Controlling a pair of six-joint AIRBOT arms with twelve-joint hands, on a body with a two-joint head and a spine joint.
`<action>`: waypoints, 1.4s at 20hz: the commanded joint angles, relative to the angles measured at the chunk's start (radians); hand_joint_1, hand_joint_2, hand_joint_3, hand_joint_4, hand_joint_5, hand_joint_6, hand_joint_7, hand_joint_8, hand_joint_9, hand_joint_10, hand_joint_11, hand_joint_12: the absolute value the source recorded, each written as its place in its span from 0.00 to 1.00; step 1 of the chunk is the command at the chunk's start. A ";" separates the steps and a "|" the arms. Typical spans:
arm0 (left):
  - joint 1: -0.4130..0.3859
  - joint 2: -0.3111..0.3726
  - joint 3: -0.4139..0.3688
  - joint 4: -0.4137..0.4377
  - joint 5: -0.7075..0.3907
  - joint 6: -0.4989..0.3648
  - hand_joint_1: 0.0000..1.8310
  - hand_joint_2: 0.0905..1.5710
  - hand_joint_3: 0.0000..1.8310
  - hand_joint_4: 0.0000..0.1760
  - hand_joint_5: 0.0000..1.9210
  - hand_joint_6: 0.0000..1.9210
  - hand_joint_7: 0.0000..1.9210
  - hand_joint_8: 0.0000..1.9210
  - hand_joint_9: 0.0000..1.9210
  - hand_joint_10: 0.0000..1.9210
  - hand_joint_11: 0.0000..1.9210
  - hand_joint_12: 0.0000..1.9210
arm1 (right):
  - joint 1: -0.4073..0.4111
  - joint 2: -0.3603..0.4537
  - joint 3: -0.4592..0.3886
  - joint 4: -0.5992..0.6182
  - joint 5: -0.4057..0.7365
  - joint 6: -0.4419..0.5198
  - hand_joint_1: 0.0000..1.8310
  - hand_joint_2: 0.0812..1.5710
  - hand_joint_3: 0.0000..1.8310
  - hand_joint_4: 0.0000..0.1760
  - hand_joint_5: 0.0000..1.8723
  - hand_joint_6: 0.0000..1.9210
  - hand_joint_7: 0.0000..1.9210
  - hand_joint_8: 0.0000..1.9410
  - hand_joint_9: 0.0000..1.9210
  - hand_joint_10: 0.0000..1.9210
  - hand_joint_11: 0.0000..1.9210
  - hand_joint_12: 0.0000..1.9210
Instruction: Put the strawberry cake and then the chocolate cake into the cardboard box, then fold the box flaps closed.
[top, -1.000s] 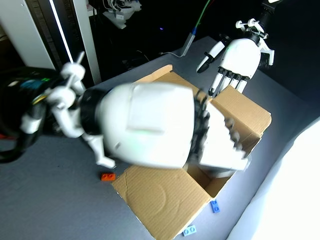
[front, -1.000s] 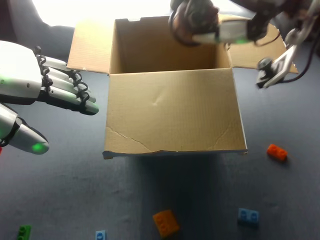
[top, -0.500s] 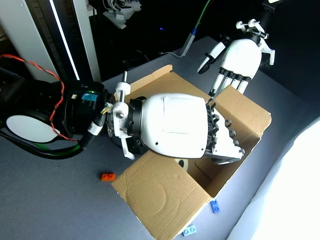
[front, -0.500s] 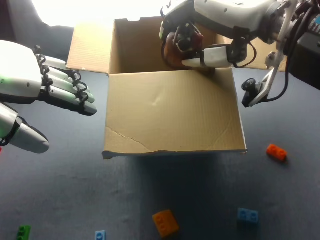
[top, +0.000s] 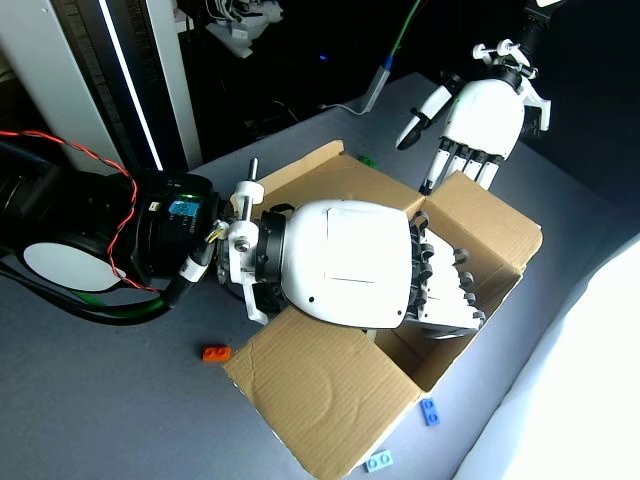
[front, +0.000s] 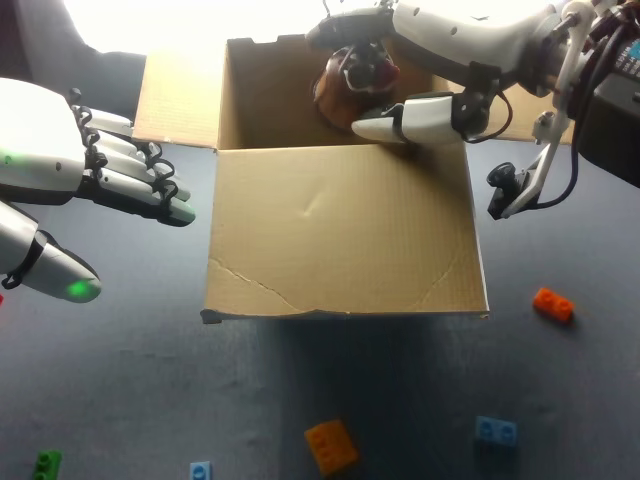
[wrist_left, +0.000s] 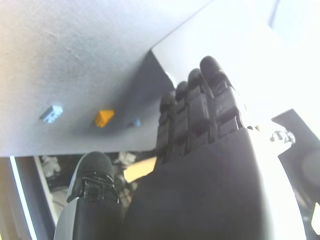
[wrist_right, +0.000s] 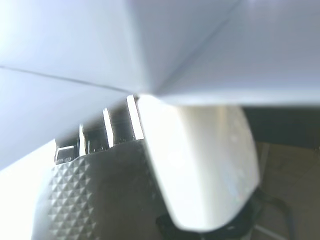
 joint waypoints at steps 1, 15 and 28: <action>-0.005 0.003 0.006 -0.073 0.002 0.005 0.00 0.79 0.00 0.00 0.08 0.00 0.08 0.00 0.09 0.00 0.00 0.34 | 0.004 0.011 0.000 0.000 0.113 0.003 0.30 0.66 0.00 0.02 0.08 0.00 0.17 0.00 0.24 0.05 0.00 0.69; -0.078 -0.007 0.027 -0.018 0.087 0.017 0.00 0.79 0.00 0.00 0.08 0.00 0.08 0.00 0.09 0.00 0.00 0.32 | 0.019 0.146 -0.061 0.088 0.210 0.005 0.29 0.62 0.00 0.00 0.06 0.00 0.09 0.00 0.12 0.00 0.00 0.42; -0.290 -0.022 0.065 0.046 0.092 0.019 0.11 0.81 0.00 0.00 0.38 0.03 0.45 0.08 0.27 0.54 0.13 0.86 | -0.160 0.417 -0.155 0.377 0.100 -0.196 0.08 0.81 0.00 0.00 0.53 0.04 0.52 0.04 0.36 0.41 0.12 0.84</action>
